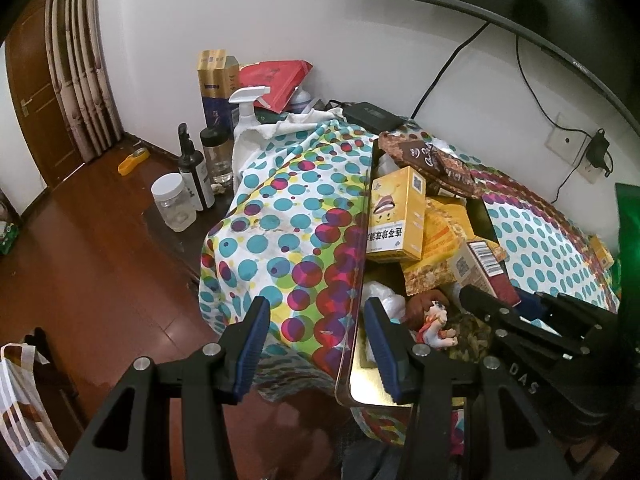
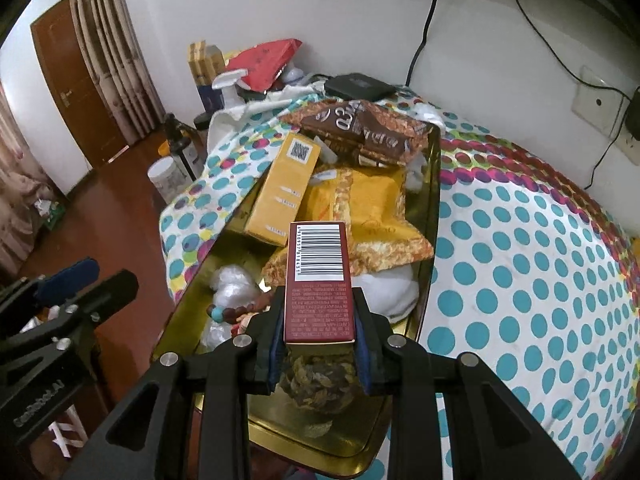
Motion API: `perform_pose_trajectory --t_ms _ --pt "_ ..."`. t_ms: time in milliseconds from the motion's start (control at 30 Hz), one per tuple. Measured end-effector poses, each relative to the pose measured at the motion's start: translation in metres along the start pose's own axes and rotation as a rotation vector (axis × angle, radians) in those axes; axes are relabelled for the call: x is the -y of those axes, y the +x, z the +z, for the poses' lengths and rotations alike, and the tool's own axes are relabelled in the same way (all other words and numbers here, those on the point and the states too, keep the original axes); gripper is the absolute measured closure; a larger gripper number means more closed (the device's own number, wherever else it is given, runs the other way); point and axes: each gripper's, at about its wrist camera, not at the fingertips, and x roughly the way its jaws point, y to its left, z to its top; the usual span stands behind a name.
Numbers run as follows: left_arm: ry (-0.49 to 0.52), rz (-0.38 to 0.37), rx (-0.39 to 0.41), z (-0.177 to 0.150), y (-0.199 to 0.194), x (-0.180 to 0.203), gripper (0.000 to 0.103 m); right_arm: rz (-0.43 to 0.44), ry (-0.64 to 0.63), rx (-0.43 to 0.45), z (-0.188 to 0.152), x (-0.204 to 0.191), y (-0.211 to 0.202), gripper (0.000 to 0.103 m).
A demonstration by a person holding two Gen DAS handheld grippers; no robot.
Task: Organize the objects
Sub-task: 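Carry the red box over the gold tray with the right tool, then lower the red box into the tray and open the right tool, then withdraw both tools from the tray back over the bed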
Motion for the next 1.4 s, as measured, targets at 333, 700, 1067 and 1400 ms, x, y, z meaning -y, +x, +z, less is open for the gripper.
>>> perform_pose_trajectory --t_ms 333,700,1067,1400 --pt "0.014 0.029 -0.011 -0.001 -0.003 0.003 0.053 0.010 0.021 -0.045 0.042 -0.087 0.081 0.046" --pt "0.034 0.052 -0.031 0.005 -0.006 0.015 0.044 -0.262 0.064 -0.034 0.047 -0.124 0.058 0.000" --pt "0.113 0.086 -0.047 0.005 -0.010 0.049 0.043 -0.239 0.089 -0.108 0.049 -0.154 0.065 0.000" --pt "0.163 0.183 -0.074 0.008 -0.008 0.062 0.043 -0.193 0.097 -0.195 0.053 -0.161 0.091 0.000"
